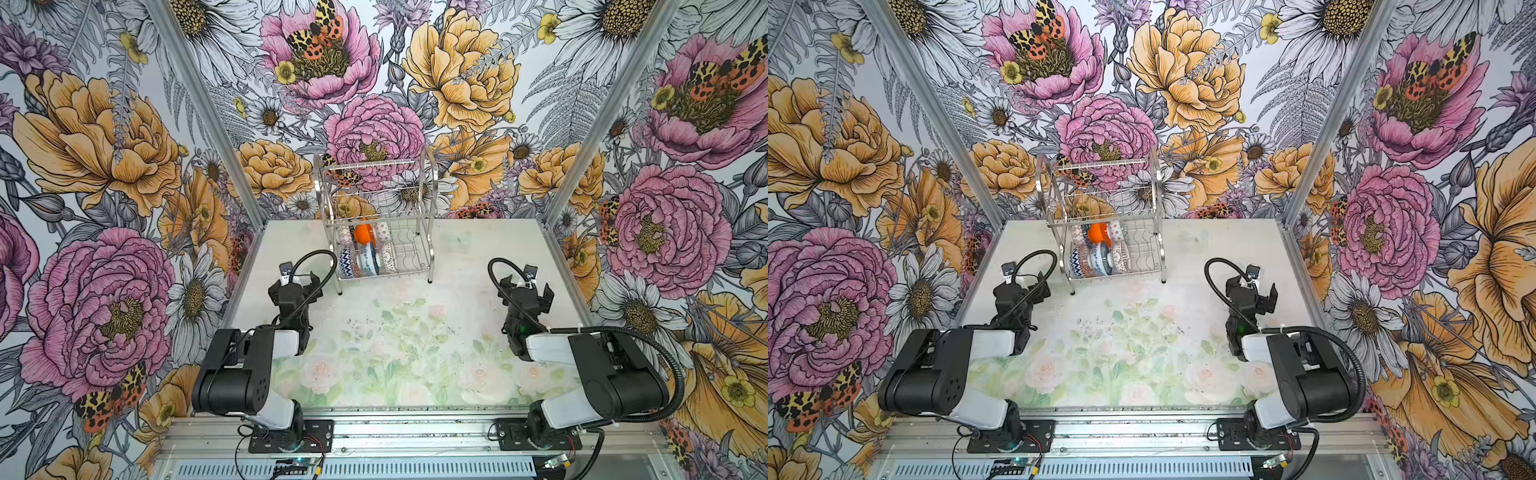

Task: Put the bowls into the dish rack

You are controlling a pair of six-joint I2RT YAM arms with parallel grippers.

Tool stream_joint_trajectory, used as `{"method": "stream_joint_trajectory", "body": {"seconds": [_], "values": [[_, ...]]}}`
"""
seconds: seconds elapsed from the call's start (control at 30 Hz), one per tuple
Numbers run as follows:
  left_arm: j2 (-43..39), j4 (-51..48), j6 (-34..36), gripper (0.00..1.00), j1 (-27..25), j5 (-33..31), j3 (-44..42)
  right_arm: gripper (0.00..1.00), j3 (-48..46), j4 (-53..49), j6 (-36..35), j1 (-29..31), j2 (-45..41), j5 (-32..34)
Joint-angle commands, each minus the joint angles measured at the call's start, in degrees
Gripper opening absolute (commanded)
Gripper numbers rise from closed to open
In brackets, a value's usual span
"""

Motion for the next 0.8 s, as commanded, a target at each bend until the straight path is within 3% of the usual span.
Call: {"method": "stream_joint_trajectory", "body": {"seconds": [0.0,0.33,0.37,0.77], "values": [[1.1,5.8,1.1,0.99,0.6,3.0,-1.5,0.99,2.1,-1.2,0.2,-1.3,0.4,-4.5],[1.4,7.0,1.2,0.99,0.8,3.4,-1.7,1.0,1.9,-2.7,4.0,-8.5,1.2,-22.0],[1.4,6.7,1.1,0.99,0.8,3.4,-1.7,1.0,-0.4,4.9,3.5,-9.0,3.3,-22.3],[1.4,6.8,1.2,0.99,0.8,3.4,-1.7,1.0,0.2,2.4,3.1,-7.4,2.6,-18.9]]}}
